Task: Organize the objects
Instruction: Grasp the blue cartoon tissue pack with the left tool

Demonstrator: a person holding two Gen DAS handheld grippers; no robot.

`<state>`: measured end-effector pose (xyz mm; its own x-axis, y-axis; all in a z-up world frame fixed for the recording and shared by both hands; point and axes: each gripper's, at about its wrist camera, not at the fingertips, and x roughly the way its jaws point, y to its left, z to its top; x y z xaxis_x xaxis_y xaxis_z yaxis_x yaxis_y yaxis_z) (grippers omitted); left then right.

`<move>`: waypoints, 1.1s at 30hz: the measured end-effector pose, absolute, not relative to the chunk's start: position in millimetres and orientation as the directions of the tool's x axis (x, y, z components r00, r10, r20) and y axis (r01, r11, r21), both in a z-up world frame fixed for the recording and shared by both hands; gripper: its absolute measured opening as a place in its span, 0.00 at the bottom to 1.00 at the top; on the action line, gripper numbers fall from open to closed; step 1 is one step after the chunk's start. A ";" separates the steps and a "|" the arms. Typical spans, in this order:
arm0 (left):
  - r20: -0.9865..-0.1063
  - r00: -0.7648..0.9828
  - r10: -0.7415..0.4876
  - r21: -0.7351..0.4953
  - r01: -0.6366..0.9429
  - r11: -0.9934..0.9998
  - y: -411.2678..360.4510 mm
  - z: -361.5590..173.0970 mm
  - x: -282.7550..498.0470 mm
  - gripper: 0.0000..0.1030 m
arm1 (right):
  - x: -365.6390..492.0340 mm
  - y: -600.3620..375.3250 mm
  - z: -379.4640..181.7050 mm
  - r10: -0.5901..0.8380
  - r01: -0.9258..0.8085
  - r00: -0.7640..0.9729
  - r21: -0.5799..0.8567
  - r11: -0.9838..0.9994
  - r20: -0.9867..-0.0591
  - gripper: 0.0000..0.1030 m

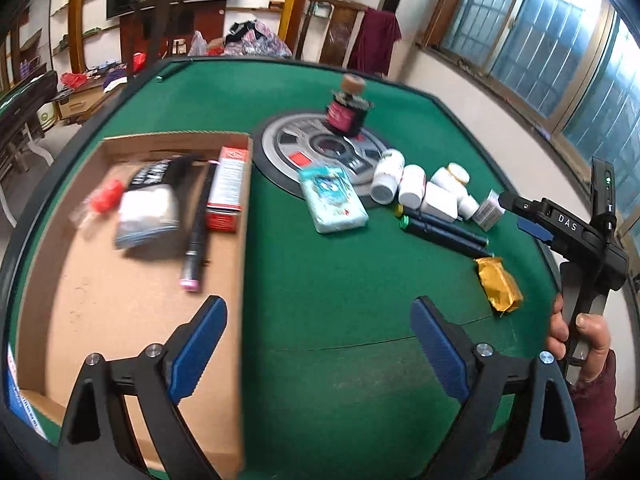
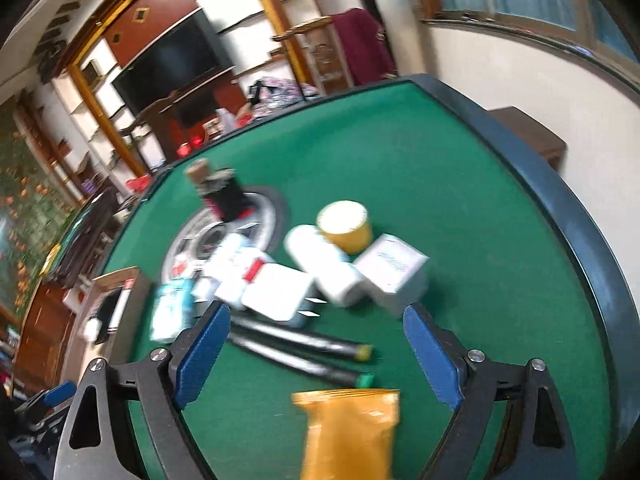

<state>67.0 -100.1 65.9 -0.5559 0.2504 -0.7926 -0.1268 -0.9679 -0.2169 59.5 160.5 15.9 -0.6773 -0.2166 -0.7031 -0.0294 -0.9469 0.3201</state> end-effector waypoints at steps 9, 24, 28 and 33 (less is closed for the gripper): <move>-0.793 -0.599 0.109 -0.083 -0.071 -0.994 -58.0 50.4 6.2 0.90 | 55.4 199.2 -10.1 -0.253 -0.091 -0.670 0.416 -0.905 -0.698 0.89; -0.810 -0.581 -0.078 0.108 -0.017 -0.994 -31.4 6.2 -67.4 0.82 | 61.9 197.4 2.2 -0.307 -0.059 -0.692 0.475 -0.878 -0.653 0.90; -0.816 -0.573 -0.074 0.097 -0.008 -0.995 -31.5 1.9 -72.1 0.83 | 60.7 197.1 0.6 -0.303 -0.067 -0.691 0.476 -0.877 -0.657 0.90; -0.819 -0.574 -0.030 0.056 -0.028 -0.998 -32.6 2.0 -70.9 0.68 | 59.6 198.6 -1.6 -0.282 -0.086 -0.695 0.466 -0.880 -0.661 0.90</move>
<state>-70.9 -32.6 2.0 -0.5737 -0.0298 -0.8185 -0.0275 -0.9981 0.0556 59.6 198.6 -1.6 -0.6949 -0.2823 -0.6614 -0.0861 -0.8805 0.4662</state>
